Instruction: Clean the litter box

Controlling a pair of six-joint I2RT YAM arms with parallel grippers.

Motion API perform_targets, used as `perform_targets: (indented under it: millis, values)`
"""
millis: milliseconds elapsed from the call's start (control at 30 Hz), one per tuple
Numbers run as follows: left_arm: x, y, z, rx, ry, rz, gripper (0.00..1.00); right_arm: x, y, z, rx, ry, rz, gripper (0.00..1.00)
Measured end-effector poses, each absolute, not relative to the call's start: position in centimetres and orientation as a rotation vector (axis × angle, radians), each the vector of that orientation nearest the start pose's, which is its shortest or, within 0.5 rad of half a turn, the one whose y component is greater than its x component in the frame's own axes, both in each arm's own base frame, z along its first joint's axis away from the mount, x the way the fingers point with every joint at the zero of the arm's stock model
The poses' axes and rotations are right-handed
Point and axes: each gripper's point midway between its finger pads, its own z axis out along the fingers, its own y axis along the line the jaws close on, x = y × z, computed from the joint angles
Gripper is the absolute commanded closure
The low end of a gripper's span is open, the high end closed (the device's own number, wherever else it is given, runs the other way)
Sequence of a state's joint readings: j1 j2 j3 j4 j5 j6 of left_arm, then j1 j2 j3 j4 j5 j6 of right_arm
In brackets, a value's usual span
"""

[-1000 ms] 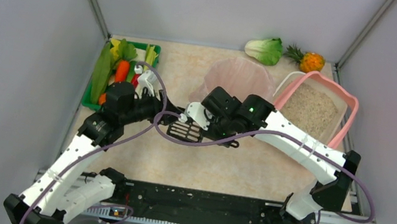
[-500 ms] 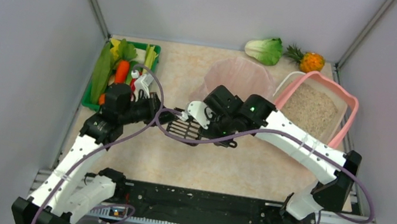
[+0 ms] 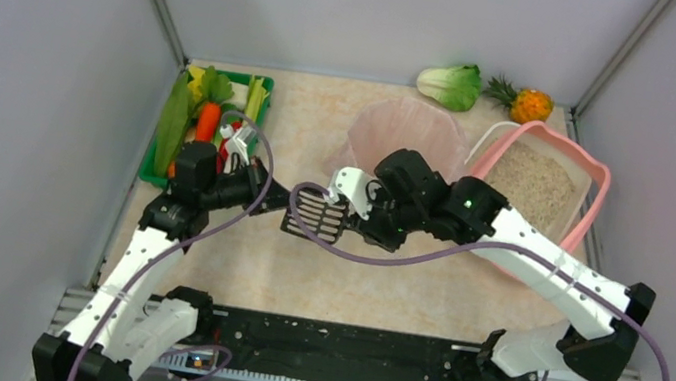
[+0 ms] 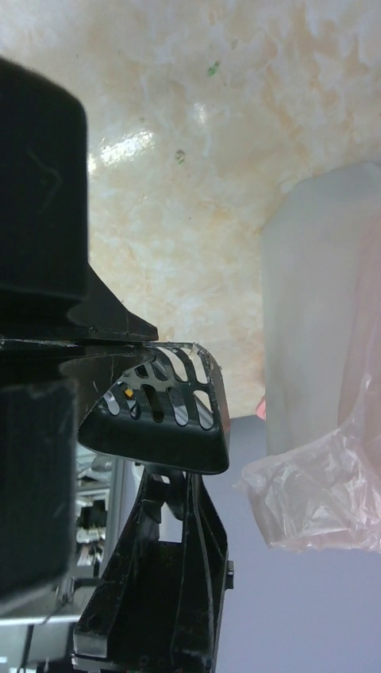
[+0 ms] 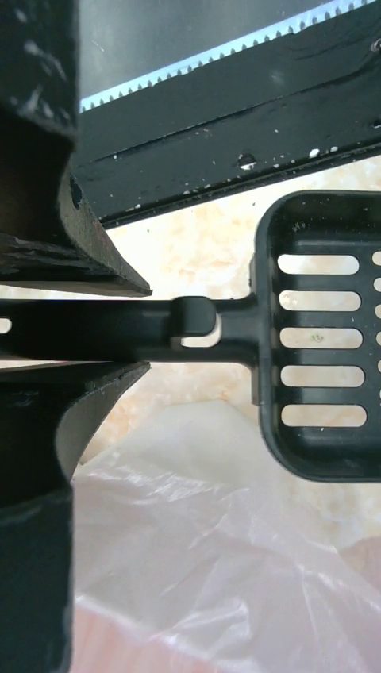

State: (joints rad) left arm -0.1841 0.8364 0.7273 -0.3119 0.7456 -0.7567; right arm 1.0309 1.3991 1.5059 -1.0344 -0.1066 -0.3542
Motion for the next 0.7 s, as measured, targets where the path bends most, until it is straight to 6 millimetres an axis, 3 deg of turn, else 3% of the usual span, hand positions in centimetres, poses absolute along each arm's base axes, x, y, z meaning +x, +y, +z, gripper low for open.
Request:
perform_targets:
  millis: [200, 433, 500, 633, 700]
  values:
    - [21.5, -18.5, 23.4, -0.178, 2.154, -1.414, 1.00, 16.1, 28.1, 25.5, -1.613, 1.822, 0.448, 0.60]
    - [21.5, -18.8, 22.9, -0.240, 2.200, -1.479, 1.00, 16.3, 28.2, 25.7, -1.601, 1.764, 0.452, 0.61]
    - [21.5, -18.9, 22.8, -0.250, 2.206, -1.492, 1.00, 16.3, 28.2, 25.8, -1.597, 1.756, 0.453, 0.68]
    - [21.3, -19.0, 22.9, -0.255, 2.212, -1.516, 0.99, 16.4, 28.4, 26.2, -1.593, 1.732, 0.454, 0.98]
    - [21.2, -19.1, 22.9, -0.254, 2.214, -1.523, 0.83, 16.4, 28.3, 26.4, -1.592, 1.727, 0.455, 1.00]
